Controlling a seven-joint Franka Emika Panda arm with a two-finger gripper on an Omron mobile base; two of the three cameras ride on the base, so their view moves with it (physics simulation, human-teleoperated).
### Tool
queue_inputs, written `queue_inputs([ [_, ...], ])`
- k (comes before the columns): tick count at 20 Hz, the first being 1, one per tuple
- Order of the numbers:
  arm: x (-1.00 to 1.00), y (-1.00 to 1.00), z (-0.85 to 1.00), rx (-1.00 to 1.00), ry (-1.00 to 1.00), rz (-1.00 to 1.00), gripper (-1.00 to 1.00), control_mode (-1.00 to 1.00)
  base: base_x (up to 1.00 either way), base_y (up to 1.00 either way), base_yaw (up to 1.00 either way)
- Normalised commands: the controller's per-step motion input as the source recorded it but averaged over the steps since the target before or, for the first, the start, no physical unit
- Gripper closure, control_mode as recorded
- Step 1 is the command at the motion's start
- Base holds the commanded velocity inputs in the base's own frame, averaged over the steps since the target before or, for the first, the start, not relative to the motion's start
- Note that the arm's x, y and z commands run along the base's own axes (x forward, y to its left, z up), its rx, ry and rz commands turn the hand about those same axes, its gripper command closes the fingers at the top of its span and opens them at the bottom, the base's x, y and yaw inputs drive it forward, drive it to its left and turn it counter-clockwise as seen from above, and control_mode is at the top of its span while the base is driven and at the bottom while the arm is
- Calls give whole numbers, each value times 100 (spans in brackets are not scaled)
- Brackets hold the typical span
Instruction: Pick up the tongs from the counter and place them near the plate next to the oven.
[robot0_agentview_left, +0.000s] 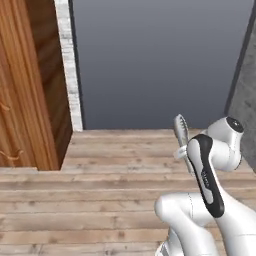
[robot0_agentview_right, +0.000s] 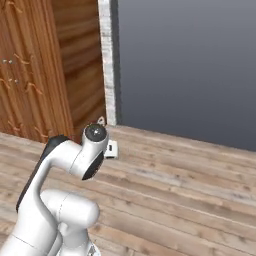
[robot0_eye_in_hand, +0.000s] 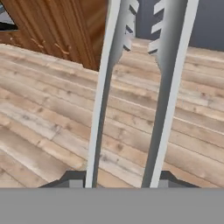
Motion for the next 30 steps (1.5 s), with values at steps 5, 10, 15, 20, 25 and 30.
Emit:
queue_inputs([
  [5, 0, 0, 0, 0, 0, 0, 100, 100, 0, 42, 87],
  [10, 0, 0, 0, 0, 0, 0, 100, 100, 0, 42, 86],
  [15, 0, 0, 0, 0, 0, 0, 100, 100, 0, 43, 85],
  [20, 0, 0, 0, 0, 0, 0, 100, 100, 30, 35, 71],
  [25, 0, 0, 0, 0, 0, 0, 100, 100, 90, 33, 47],
  [30, 0, 0, 0, 0, 0, 0, 100, 100, 100, 40, 28],
])
